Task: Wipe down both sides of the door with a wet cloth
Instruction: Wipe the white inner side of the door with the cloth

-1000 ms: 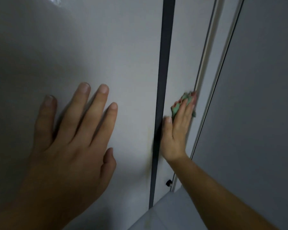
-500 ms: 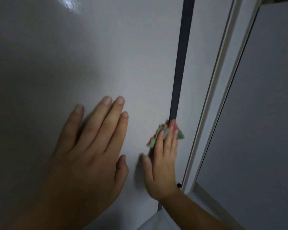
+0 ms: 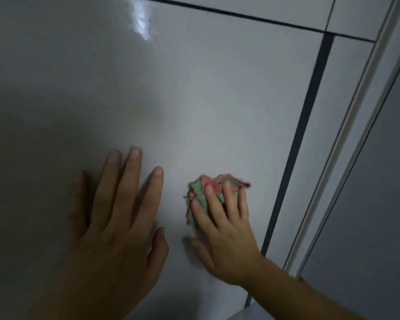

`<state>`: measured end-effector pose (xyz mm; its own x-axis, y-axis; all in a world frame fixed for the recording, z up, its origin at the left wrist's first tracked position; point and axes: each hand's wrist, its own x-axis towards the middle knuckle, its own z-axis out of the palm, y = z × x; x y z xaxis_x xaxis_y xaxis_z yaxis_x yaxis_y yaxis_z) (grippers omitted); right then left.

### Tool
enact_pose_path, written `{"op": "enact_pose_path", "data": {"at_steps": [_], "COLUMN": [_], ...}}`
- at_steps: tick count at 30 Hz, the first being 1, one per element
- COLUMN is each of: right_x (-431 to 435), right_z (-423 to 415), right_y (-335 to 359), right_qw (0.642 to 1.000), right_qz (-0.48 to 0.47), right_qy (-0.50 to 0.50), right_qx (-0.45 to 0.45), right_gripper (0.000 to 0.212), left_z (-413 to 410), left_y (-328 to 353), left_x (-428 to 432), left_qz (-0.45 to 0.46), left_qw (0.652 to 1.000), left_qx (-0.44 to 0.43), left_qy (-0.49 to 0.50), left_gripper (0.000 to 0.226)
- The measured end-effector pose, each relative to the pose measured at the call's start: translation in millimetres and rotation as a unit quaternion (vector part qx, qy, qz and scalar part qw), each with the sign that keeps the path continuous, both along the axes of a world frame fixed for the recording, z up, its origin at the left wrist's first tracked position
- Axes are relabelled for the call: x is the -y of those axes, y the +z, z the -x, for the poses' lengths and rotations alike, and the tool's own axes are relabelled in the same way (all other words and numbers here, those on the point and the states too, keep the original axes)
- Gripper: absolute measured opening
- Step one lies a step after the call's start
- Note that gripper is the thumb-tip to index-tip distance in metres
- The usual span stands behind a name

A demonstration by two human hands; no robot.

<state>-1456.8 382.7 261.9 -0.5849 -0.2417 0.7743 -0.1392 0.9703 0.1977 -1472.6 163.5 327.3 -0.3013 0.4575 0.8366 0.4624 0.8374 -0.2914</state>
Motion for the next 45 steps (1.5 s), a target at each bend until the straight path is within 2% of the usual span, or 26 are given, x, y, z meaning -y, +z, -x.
{"op": "enact_pose_path", "data": {"at_steps": [3, 7, 9, 12, 14, 16, 21, 23, 27, 30, 32, 36, 40, 42, 45], "right_x": [2, 20, 31, 32, 29, 42, 108, 105, 41, 4, 7, 43, 47, 47, 46], "right_z": [11, 46, 45, 19, 6, 9, 49, 50, 18, -4, 3, 30, 7, -9, -4], "right_y": [44, 135, 122, 59, 46, 73, 168, 158, 71, 34, 44, 60, -33, -77, -85], "right_qw": [0.998, 0.983, 0.985, 0.991, 0.983, 0.982, 0.973, 0.97, 0.975, 0.976, 0.984, 0.993, 0.999, 0.988, 0.936], "right_qz": [-0.03, 0.067, 0.037, -0.113, -0.171, -0.167, -0.105, -0.125, -0.2, -0.212, -0.172, -0.029, 0.047, 0.149, 0.346], "right_qy": [0.022, 0.032, 0.035, 0.052, 0.06, 0.083, 0.143, 0.148, 0.085, 0.045, 0.05, 0.064, 0.023, -0.032, -0.062], "right_qx": [-0.045, -0.17, -0.163, -0.044, -0.006, -0.016, -0.148, -0.148, -0.04, 0.008, -0.01, -0.091, -0.003, 0.026, -0.005], "right_gripper": [0.063, 0.066, 0.068, 0.069, 0.064, 0.061, 0.065, 0.066, 0.064, 0.062, 0.062, 0.069, 0.07, 0.069, 0.066], "left_z": [-2, -3, -2, -2, -5, -7, -7, -5, -1, 1, 1, 1, 2, 3, 4], "left_y": [2, 7, 10, 8, 1, -8, -24, -27, -28, -26, -26, -36, -53, -62, -75], "left_x": [15, 28, 39, 54, 61, 66, 67, 66, 63, 57, 51, 41, 32, 27, 11], "left_qz": [-0.004, -0.026, -0.038, -0.045, -0.057, -0.082, -0.123, -0.118, -0.078, -0.05, -0.048, -0.037, -0.015, 0.011, 0.063], "left_qw": [1.0, 0.999, 0.999, 0.999, 0.998, 0.996, 0.991, 0.991, 0.995, 0.997, 0.997, 0.998, 0.997, 0.997, 0.993], "left_qx": [0.003, 0.009, 0.015, 0.025, 0.032, 0.035, 0.049, 0.054, 0.066, 0.059, 0.055, 0.05, 0.047, 0.044, 0.045], "left_qy": [-0.007, -0.017, -0.015, -0.016, -0.019, -0.019, -0.017, -0.014, -0.016, -0.011, -0.011, -0.031, -0.057, -0.067, -0.085], "left_gripper": [0.086, 0.085, 0.083, 0.08, 0.08, 0.08, 0.085, 0.084, 0.085, 0.087, 0.086, 0.081, 0.078, 0.077, 0.077]}}
